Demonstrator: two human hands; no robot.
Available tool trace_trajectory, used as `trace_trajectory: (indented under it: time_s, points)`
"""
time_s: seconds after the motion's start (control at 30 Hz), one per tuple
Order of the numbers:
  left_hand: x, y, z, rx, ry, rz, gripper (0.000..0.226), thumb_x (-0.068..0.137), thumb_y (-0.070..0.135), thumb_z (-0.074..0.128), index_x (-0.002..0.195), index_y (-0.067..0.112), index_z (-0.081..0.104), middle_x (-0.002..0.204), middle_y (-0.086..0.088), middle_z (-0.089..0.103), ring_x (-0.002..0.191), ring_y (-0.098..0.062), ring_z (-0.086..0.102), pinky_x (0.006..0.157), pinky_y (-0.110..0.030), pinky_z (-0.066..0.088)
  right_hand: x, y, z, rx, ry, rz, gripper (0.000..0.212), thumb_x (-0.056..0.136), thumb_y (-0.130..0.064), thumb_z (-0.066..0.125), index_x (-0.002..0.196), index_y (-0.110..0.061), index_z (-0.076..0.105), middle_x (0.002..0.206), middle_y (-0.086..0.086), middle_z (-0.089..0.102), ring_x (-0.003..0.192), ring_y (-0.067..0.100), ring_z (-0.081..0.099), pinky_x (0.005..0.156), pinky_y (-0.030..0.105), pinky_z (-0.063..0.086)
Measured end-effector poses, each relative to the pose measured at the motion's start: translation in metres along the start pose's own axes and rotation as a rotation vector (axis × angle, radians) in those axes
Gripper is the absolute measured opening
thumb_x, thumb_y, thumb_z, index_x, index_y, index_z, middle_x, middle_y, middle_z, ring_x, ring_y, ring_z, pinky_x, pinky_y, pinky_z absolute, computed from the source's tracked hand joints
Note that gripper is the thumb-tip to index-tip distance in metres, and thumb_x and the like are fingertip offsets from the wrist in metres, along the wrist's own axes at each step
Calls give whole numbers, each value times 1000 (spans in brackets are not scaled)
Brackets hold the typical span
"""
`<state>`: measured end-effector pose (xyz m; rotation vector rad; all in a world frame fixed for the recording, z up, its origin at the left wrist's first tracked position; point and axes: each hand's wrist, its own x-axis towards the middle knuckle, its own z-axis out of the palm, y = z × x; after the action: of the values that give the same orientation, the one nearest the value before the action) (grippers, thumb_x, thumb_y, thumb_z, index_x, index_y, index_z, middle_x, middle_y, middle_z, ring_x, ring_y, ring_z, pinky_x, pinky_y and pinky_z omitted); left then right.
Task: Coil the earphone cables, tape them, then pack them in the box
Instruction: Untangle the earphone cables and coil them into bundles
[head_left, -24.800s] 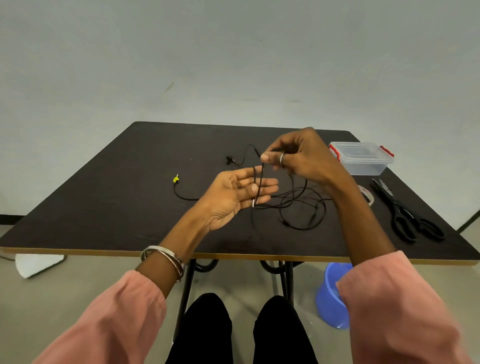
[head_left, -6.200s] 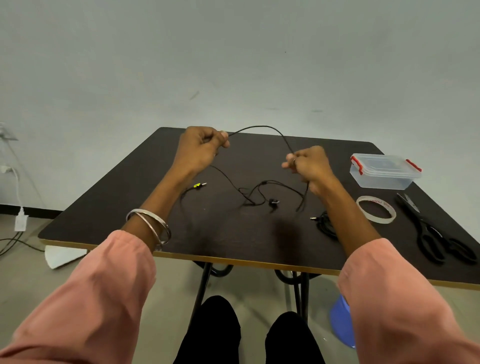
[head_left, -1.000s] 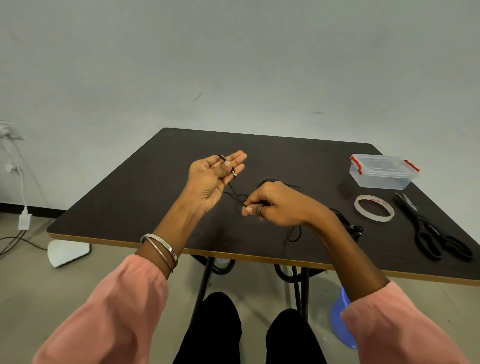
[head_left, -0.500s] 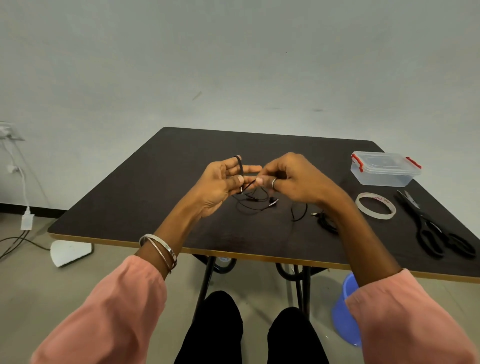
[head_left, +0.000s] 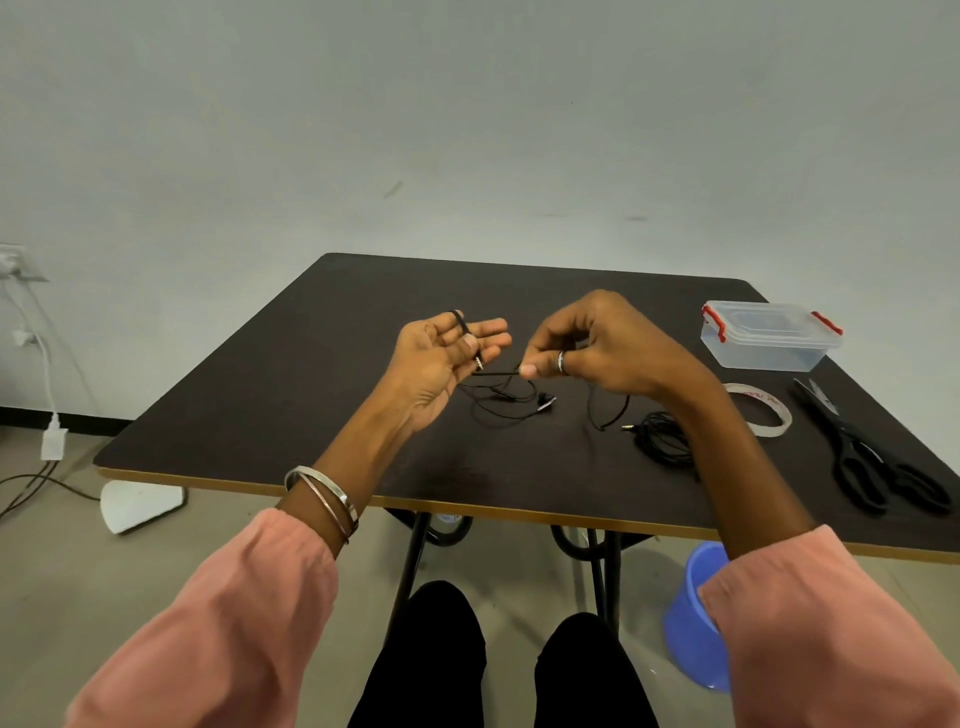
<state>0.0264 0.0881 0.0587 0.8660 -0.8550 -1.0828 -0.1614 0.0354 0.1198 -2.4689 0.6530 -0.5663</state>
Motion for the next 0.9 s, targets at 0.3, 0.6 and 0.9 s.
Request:
trace_trajectory:
  time_s: [0.3, 0.6, 0.9]
  points:
    - [-5, 5, -3, 51, -131, -49, 30, 94, -15, 40, 115, 3, 51, 100, -15, 73, 91, -24, 73, 80, -30, 59, 9, 4, 1, 59, 164, -47, 12, 80, -23, 74, 85, -12, 75, 77, 7, 73, 74, 26, 68, 70, 40, 55]
    - [-15, 4, 8, 175, -477, -96, 44, 87, -7, 52, 130, 6, 50, 107, -16, 71, 98, -28, 70, 86, -34, 58, 27, 10, 0, 145, 254, -36, 13, 73, -17, 81, 78, -7, 74, 71, 2, 72, 59, 1, 63, 60, 14, 48]
    - [-13, -3, 4, 30, -456, -85, 44, 83, -4, 56, 127, 1, 54, 93, -10, 73, 77, -19, 72, 68, -24, 58, 32, 50, 29, 553, 384, 98, 5, 84, -9, 69, 79, -11, 72, 64, -1, 67, 57, 15, 52, 47, 19, 40]
